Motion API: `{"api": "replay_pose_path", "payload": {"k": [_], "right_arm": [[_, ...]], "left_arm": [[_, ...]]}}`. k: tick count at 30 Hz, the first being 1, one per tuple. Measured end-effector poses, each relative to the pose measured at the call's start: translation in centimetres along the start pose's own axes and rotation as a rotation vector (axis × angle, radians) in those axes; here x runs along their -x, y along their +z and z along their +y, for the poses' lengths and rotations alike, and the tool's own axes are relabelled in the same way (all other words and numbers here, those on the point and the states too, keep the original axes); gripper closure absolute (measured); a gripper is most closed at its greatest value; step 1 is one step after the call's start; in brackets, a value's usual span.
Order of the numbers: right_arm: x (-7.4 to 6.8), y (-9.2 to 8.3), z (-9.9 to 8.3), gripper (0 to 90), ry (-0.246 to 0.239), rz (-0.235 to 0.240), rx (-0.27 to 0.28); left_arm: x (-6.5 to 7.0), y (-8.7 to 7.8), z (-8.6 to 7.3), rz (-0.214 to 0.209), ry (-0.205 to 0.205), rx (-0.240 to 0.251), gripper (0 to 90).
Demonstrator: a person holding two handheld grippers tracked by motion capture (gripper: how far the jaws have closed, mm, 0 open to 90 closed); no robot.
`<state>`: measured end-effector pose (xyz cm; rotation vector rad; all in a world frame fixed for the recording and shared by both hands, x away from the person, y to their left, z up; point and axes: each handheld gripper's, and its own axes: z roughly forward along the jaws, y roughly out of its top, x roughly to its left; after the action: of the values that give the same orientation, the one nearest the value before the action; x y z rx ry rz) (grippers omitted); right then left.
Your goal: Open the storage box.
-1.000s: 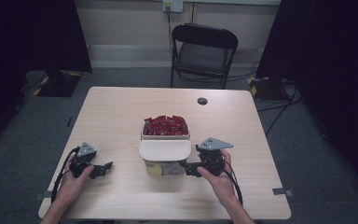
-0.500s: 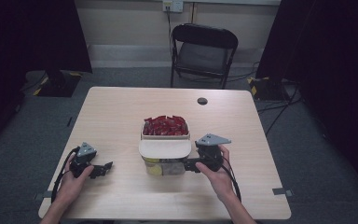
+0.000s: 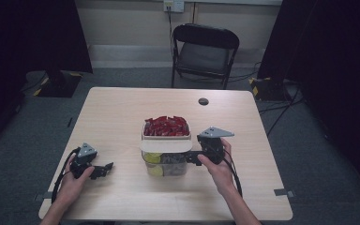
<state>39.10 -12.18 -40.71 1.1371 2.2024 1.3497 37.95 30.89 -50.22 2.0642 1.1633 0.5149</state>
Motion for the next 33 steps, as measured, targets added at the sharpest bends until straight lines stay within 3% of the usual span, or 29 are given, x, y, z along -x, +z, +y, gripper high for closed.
{"api": "replay_pose_path", "payload": {"k": [33], "right_arm": [[0.9,1.0,1.4,14.2,0.023,0.02,0.018]], "left_arm": [[0.0,0.0,0.0,-0.003,0.0,0.001,13.4]]}}
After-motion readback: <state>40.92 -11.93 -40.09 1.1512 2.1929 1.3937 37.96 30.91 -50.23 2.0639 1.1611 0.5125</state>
